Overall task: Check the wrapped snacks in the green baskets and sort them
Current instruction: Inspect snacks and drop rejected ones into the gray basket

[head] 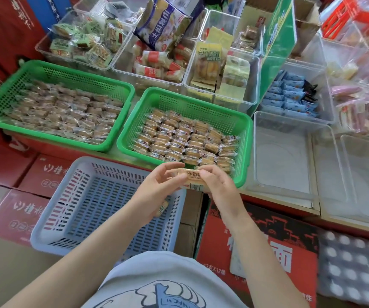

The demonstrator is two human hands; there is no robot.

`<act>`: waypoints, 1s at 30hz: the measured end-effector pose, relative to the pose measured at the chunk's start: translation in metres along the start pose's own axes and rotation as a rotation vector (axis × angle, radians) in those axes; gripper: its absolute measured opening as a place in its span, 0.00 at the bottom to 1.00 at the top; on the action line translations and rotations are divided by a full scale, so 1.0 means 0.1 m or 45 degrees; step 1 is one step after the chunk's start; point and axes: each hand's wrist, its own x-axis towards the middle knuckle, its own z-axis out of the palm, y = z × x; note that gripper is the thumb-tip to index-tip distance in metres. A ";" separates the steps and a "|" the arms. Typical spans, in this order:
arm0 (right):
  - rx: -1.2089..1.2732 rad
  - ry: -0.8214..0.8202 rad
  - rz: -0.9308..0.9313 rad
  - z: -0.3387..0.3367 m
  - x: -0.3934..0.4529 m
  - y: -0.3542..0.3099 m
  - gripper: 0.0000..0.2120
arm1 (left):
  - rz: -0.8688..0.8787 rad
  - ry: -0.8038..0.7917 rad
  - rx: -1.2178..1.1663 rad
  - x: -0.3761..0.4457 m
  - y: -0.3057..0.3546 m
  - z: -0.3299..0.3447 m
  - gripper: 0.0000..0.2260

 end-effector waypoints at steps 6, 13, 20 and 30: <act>0.062 0.005 -0.138 0.04 -0.05 -0.07 0.06 | 0.082 0.109 -0.091 0.01 0.06 -0.06 0.19; -0.027 0.065 -0.108 0.02 -0.02 -0.03 0.10 | 0.068 0.070 -0.020 -0.03 0.06 -0.07 0.20; -0.036 0.057 0.132 -0.01 0.08 0.05 0.24 | -0.088 0.052 0.139 0.00 0.11 0.02 0.21; 0.381 0.064 0.444 -0.09 0.27 0.03 0.13 | 0.137 -0.036 0.399 0.10 0.14 -0.04 0.25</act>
